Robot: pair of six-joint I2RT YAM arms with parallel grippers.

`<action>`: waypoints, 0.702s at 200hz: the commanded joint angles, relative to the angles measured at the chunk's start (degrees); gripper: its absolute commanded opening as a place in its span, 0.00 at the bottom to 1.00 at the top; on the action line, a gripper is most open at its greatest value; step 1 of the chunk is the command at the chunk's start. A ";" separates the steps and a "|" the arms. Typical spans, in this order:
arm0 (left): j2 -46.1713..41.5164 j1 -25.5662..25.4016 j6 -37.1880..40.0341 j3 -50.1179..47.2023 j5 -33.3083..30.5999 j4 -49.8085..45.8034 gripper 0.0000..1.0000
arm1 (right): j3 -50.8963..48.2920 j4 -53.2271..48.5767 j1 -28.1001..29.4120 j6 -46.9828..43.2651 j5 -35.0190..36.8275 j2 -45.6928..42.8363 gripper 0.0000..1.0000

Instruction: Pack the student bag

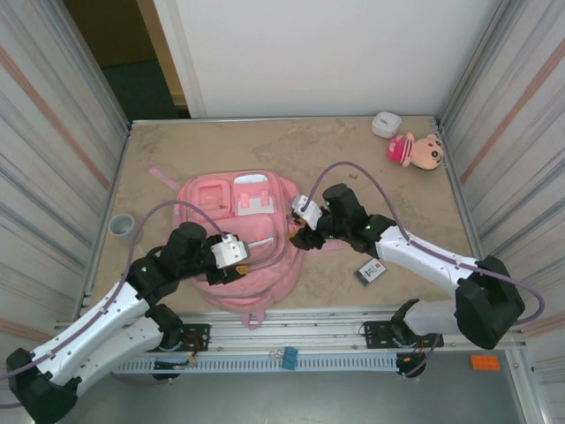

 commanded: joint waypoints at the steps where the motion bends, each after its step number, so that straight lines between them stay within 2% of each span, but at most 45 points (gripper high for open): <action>1: -0.08 0.04 5.95 2.84 -2.28 -8.00 0.67 | 0.36 -2.38 1.51 -5.22 -1.53 0.87 0.49; 23: 1.23 -0.03 8.98 3.23 -5.10 -10.25 0.67 | 0.41 -1.08 1.84 -4.83 -1.85 1.85 0.49; 40: 3.87 -0.03 9.99 2.90 -10.32 -9.00 0.67 | 0.39 -0.41 1.83 -4.60 -2.23 1.98 0.49; 56: 6.37 -0.03 10.75 3.16 -12.01 -7.50 0.64 | 0.38 -0.33 1.90 -4.67 -2.66 1.89 0.50; 67: 7.82 -0.03 10.98 3.55 -11.61 -6.50 0.52 | 0.29 -0.10 1.89 -4.98 -2.65 1.63 0.50; 80: 8.03 0.01 10.00 3.66 -10.98 -4.61 0.22 | -0.06 0.51 1.60 -5.22 -2.69 1.25 0.51; 87: 7.19 0.25 9.17 3.32 -9.62 -3.32 0.12 | -0.16 0.86 1.33 -5.22 -3.17 1.17 0.52; 97: 4.95 1.37 8.27 2.45 -5.71 -1.16 0.06 | -0.05 0.96 0.62 -5.31 -4.80 1.43 0.53; 125: -3.01 8.90 3.46 -2.54 7.75 4.27 0.03 | 4.29 -4.50 -1.88 -6.33 -11.34 5.85 0.62; 140: -7.29 13.93 1.83 -5.39 13.31 6.03 0.03 | 5.70 -4.86 -2.58 -7.00 -14.74 7.86 0.63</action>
